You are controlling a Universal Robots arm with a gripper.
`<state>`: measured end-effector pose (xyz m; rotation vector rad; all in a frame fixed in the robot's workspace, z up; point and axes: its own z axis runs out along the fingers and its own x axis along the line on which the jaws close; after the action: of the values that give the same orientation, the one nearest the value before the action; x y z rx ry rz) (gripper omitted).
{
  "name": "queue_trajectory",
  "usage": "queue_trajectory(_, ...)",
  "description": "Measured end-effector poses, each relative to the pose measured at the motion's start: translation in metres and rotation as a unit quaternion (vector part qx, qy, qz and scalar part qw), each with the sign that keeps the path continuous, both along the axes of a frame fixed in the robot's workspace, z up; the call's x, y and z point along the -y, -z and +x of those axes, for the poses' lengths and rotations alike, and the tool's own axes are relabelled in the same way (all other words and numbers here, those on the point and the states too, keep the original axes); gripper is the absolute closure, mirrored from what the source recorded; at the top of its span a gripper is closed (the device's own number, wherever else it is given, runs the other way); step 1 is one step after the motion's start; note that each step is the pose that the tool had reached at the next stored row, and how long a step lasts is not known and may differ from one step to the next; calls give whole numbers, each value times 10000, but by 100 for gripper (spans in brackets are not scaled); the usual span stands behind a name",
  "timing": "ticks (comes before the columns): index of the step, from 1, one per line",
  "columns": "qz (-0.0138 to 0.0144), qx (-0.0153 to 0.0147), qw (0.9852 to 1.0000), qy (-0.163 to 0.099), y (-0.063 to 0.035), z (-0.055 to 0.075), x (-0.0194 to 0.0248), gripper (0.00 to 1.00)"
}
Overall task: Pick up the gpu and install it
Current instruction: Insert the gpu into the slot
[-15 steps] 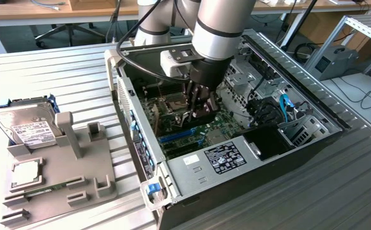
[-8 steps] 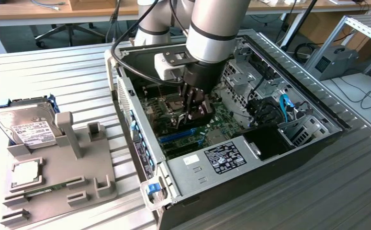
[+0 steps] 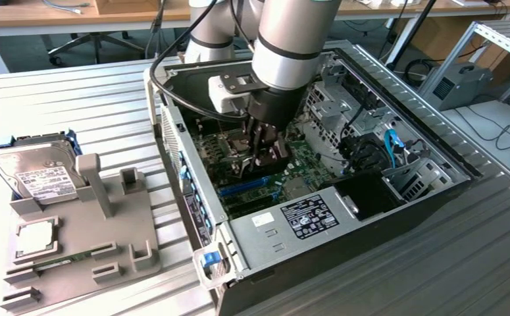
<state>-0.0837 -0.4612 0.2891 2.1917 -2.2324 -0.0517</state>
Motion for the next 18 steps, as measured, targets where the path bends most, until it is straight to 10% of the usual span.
queue_trajectory(18,4,0,10000,8,214,-20,0,74)
